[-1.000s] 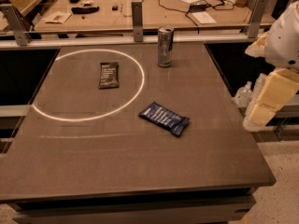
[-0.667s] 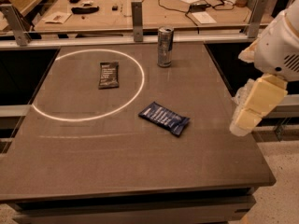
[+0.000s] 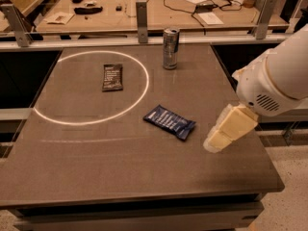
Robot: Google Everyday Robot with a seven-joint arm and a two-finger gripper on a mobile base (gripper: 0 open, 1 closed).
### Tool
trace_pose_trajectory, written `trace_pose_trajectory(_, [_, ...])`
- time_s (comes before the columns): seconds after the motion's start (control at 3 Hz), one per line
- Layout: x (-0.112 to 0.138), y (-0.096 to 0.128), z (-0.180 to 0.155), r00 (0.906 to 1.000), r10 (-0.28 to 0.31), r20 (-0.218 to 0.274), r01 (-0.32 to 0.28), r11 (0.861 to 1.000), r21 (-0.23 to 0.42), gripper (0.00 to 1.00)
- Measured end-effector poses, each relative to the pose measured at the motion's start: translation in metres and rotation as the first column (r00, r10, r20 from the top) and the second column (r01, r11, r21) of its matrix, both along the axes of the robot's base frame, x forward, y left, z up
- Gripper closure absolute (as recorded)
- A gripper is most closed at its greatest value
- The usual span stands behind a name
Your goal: Pick rxbar blueberry
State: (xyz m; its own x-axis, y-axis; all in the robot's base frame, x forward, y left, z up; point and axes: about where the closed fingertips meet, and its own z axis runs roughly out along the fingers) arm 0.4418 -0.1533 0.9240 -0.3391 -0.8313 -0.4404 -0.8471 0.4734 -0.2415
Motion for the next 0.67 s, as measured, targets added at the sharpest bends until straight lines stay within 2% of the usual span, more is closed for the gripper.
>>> trace_pose_trajectory(0.33, [0.025,0.002,-0.013,0.9969,-0.07,0.036,0.067,0.995,0.068,0.0])
trace_pose_trajectory(0.67, [0.041,0.004,-0.021,0.9931,-0.109,0.043,0.104,0.99,0.097,0.0])
